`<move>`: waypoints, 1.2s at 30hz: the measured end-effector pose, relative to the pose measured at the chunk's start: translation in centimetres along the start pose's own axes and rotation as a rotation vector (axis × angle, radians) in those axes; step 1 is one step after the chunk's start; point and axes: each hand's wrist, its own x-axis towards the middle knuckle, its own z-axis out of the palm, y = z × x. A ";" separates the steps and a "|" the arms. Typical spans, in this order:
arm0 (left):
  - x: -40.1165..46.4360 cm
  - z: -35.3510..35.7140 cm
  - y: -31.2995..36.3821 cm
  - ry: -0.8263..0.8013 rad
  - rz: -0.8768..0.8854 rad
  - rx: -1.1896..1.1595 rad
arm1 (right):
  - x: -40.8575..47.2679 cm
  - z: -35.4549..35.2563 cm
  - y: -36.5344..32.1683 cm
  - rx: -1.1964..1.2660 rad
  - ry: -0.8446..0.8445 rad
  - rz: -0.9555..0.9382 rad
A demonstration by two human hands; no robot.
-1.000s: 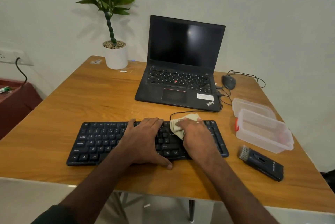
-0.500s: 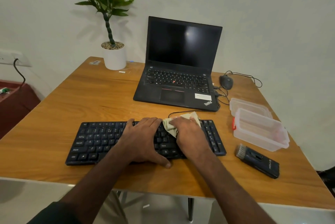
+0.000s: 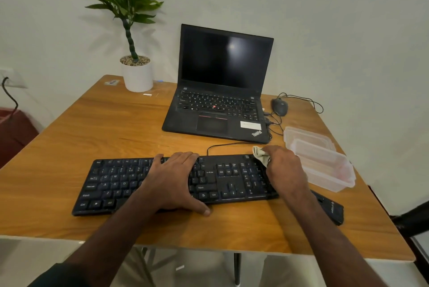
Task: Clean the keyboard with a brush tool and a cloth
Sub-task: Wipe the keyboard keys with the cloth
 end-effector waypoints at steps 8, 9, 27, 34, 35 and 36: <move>0.1 0.2 0.0 0.015 -0.001 0.007 | -0.8 2.0 -0.8 0.040 -0.065 -0.027; 0.2 0.2 0.0 0.012 -0.002 0.010 | -0.4 1.9 -0.7 0.033 -0.045 -0.011; -5.7 0.1 -5.5 0.223 0.010 -0.087 | -2.1 1.9 -7.4 1.653 0.088 0.476; -12.0 1.1 -16.1 0.197 -0.147 -0.262 | -4.0 4.9 -14.6 1.439 -0.178 0.169; -12.1 1.0 -16.4 0.185 -0.127 -0.276 | -4.4 5.3 -16.1 1.333 -0.119 0.032; -12.2 0.9 -16.6 0.180 -0.108 -0.282 | -4.5 5.7 -17.5 1.220 -0.035 -0.122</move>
